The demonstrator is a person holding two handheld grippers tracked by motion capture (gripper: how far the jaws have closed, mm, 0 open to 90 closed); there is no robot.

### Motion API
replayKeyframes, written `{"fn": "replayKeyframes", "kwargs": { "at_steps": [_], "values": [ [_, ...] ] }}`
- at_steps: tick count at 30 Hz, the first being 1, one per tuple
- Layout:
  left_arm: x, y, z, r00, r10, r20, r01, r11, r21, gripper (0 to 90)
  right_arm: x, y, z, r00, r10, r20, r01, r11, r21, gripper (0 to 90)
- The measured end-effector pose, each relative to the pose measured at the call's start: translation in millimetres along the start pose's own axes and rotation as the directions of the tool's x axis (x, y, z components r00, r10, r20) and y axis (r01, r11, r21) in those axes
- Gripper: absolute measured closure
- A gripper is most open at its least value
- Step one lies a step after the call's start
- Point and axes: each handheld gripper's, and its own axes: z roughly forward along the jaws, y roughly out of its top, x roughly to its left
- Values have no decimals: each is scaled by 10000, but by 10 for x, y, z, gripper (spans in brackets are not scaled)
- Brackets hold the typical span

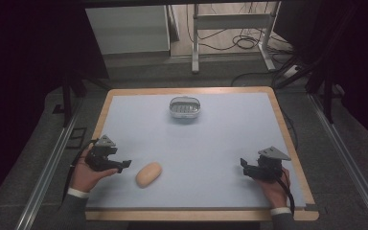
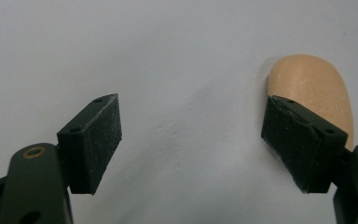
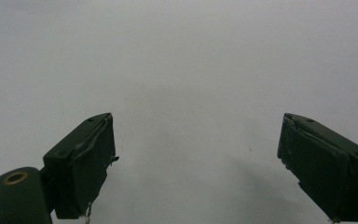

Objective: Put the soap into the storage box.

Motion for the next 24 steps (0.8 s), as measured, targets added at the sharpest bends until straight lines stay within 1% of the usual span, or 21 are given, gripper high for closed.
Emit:
{"fn": "replayKeyframes", "kwargs": {
  "at_steps": [1,4,6,8,9,10,12,14,15,18,20,21,22,23,24],
  "values": [
    [-12,33,0,9999,50,104,-51,9999,104,202,-1,0,0,10000,6,9,-6,10000,0,114],
    [-24,62,-4,9999,138,65,-139,9998,152,203,-1,0,-1,10000,17,4,-17,10000,-3,115],
    [-50,120,-5,9995,260,159,-264,9992,308,202,-6,0,-3,10000,69,0,-69,10000,-10,116],
    [-59,134,-3,9994,315,158,-320,9989,347,202,-12,0,-2,9999,131,-40,-131,9999,-5,116],
    [-90,170,7,9989,432,206,-440,9981,430,201,-15,0,0,9999,153,-61,-153,9999,12,116],
    [-90,170,7,9989,432,206,-440,9981,430,201,-16,0,1,9998,166,-53,-166,9999,14,116],
    [-138,217,43,9976,641,277,-657,9962,580,200,-16,1,3,9998,172,-49,-172,9998,21,116],
    [-149,224,55,9974,663,275,-679,9957,628,199,-14,1,4,9999,161,-36,-161,9999,31,116],
    [-178,235,94,9966,761,327,-784,9940,767,199,-13,1,4,9999,144,-38,-144,9999,38,117],
    [-223,240,149,9952,905,385,-939,9909,969,198,-8,2,4,9999,119,5,-119,9999,57,118],
    [-236,241,158,9951,905,399,-941,9903,1018,196,-6,1,3,9999,108,28,-108,9999,45,119],
    [-279,251,172,9946,936,438,-979,9891,1100,196,-7,1,3,9999,107,27,-107,9999,40,120],
    [-279,251,172,9946,936,438,-979,9891,1100,195,-7,1,3,9999,107,27,-107,9999,40,120],
    [-304,264,175,9934,1038,483,-1089,9871,1177,195,-8,1,3,9999,114,19,-114,9999,48,120],
    [-318,273,178,9933,1052,473,-1102,9868,1190,194,-8,2,5,9999,119,12,-119,9999,68,121]
  ]
}}
